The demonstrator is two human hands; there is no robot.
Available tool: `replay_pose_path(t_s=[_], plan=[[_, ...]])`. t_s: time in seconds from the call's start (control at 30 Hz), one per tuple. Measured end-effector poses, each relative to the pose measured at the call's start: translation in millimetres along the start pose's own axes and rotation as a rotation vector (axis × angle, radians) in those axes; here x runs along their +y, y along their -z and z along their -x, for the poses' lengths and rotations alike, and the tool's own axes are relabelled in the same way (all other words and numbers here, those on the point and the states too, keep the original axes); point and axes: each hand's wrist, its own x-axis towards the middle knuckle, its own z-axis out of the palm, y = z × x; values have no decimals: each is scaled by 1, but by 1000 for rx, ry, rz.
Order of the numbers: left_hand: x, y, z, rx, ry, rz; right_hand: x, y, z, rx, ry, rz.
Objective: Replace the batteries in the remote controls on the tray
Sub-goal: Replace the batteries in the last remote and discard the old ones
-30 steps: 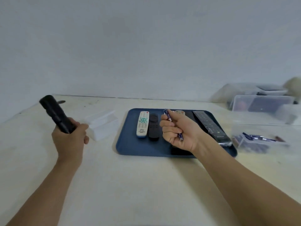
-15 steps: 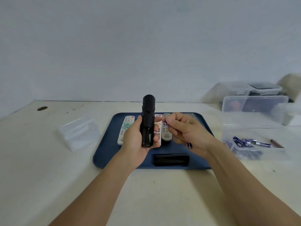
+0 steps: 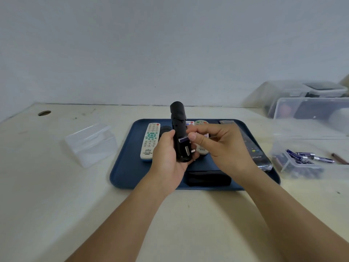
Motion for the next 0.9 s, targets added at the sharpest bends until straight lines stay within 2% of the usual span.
replay_pose_path(t_s=[0.13, 0.4, 0.5, 0.63, 0.73, 0.9], plan=[[3, -2, 0, 56, -10, -16, 0, 2, 1, -29, -20, 50], [0, -9, 6, 31, -29, -57, -2, -2, 4, 119, -14, 44], [-2, -8, 6, 63, -41, -106, 0, -12, 8, 75, -52, -31], [-2, -10, 8, 143, -16, -83, 1, -21, 12, 70, -49, 21], [2, -12, 11, 154, -28, -50, 5, -25, 12, 99, 30, 119], [3, -12, 11, 120, -60, -84, 8, -22, 11, 123, 230, 447]])
